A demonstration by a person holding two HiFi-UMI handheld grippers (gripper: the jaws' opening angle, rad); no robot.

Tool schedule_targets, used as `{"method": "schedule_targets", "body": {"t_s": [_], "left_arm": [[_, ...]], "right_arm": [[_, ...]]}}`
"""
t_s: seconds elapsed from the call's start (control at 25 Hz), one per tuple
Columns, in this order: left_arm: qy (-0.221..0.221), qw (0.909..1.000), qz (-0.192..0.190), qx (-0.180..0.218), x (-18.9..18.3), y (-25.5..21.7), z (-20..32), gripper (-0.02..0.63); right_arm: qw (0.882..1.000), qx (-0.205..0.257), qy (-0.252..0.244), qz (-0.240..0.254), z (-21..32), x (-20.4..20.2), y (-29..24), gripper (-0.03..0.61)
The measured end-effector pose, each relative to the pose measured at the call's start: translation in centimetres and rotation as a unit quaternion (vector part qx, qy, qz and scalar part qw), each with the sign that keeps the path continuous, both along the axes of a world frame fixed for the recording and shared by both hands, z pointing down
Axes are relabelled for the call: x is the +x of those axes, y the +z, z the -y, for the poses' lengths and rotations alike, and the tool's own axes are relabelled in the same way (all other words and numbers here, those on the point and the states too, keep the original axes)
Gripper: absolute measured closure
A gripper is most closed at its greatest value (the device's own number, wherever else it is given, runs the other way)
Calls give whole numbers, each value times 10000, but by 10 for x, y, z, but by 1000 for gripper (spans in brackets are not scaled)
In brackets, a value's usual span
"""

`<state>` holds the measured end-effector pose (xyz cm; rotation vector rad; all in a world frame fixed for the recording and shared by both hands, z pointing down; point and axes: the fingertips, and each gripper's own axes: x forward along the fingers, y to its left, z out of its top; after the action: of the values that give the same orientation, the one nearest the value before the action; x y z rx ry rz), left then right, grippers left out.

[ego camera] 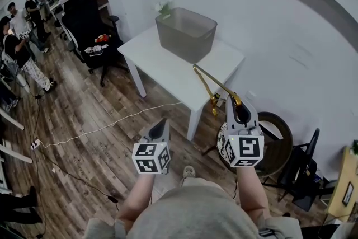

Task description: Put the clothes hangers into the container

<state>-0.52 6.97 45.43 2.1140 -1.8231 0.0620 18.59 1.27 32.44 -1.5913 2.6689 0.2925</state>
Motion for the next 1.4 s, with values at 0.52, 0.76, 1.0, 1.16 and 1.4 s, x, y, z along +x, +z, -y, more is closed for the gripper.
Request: {"method": "schedule_targets", "body": {"t_s": [0.52,0.76,1.0,1.16,1.4], "left_arm": [[-167,9999,14,21,-7,-2,86,604],[-255,9997,15,25,-7,3,116,604],[-281,9996,12,10,-3,7,136,604],[-287,9996,26,-43,-1,11,146,604],[-310,9995,8,-108,-11,19,159,604]], "right_arm": [[9991,370,-180,32,95,-10,-41,540],[9979,568,-312,57,126,-12,-60,540],[9962,759,-429,49,152,-18,-77,540],[9957,819,-442,43,173,-21,-83,540],[9954,850,-436,22,205,-37,-90,540]]}}
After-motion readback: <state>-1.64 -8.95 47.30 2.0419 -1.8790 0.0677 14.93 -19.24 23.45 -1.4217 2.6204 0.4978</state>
